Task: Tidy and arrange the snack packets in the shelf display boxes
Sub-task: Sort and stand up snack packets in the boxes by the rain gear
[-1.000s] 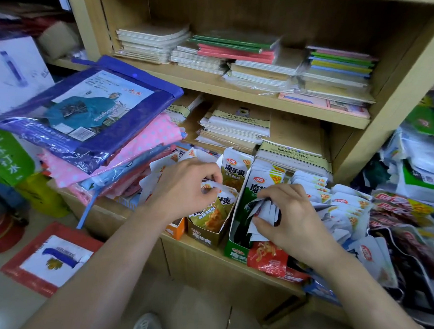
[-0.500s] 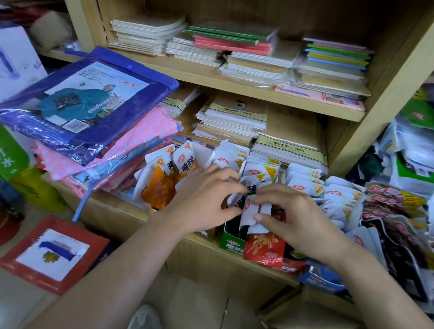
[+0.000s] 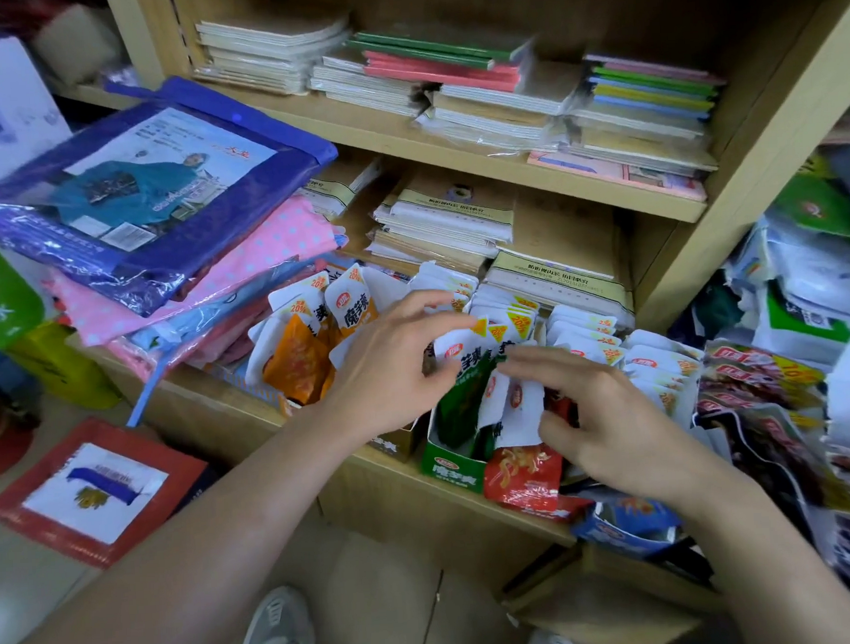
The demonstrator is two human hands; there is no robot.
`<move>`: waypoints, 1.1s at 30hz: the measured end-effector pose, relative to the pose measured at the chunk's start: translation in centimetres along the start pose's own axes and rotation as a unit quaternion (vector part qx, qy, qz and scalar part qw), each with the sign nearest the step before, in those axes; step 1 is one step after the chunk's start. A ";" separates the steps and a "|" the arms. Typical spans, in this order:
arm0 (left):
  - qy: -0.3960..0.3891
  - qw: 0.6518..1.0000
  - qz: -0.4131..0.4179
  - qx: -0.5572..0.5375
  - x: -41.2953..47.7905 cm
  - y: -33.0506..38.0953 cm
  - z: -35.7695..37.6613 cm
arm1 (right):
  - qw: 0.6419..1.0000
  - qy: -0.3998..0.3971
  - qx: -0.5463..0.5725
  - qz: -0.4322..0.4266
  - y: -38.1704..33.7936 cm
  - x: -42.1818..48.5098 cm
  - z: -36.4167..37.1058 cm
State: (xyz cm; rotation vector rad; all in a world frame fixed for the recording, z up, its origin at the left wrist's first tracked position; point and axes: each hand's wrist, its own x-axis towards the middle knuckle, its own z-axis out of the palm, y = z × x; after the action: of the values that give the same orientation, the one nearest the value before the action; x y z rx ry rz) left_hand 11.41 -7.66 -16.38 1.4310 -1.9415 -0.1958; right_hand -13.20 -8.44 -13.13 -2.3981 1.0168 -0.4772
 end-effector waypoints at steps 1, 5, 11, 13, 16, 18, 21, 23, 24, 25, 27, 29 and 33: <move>0.002 1.000 0.008 -0.001 -0.1 0.1 -0.1 | 1.000 0.013 0.025 -0.007 0.0 0.1 0.0; -0.048 0.998 0.019 -0.031 -1.2 1.3 -0.7 | 0.993 0.088 0.073 -0.038 0.3 -0.2 -0.2; -0.077 0.997 -0.007 -0.010 -3.0 2.3 -0.6 | 0.994 0.078 -0.053 -0.049 1.4 -1.2 -0.3; -0.058 0.998 -0.014 0.011 -3.3 2.1 -0.5 | 0.993 0.038 -0.102 -0.043 1.5 -1.6 -0.2; -0.043 0.998 -0.035 0.021 -3.6 2.0 -0.4 | 0.990 0.013 -0.135 -0.043 1.5 -2.0 -0.1; -0.044 0.998 -0.039 0.028 -3.7 2.5 -0.6 | 0.990 0.013 -0.132 -0.042 1.5 -2.0 0.0; -0.088 0.992 -0.067 0.061 -4.0 4.0 -0.4 | 0.987 0.009 -0.156 -0.039 1.3 -2.0 0.2; -0.095 0.987 -0.062 0.118 -4.5 4.8 0.3 | 0.984 0.001 -0.175 -0.025 1.3 -1.9 0.2; -0.077 0.986 -0.048 0.137 -4.6 4.9 0.9 | 0.984 0.000 -0.179 -0.018 1.4 -1.9 0.1; -0.044 0.989 -0.037 0.139 -4.6 4.9 1.4 | 0.984 0.004 -0.175 -0.015 1.4 -1.9 0.1; 0.020 0.994 -0.042 0.103 -4.3 4.6 1.7 | 0.989 0.027 -0.148 -0.014 1.5 -1.8 0.0; 0.072 0.993 -0.072 0.051 -4.0 4.5 1.2 | 0.992 0.058 -0.111 -0.011 1.8 -1.7 0.0; 0.153 0.980 -0.118 -0.040 -4.0 4.9 -0.4 | 0.991 0.119 0.053 0.016 1.9 -1.7 -0.4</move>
State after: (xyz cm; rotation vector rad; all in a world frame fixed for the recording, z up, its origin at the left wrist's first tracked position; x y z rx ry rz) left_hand 8.40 -2.17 -15.39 1.5362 -1.4998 -0.1499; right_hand -15.59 -8.39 -14.09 -2.2658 1.0995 -0.7988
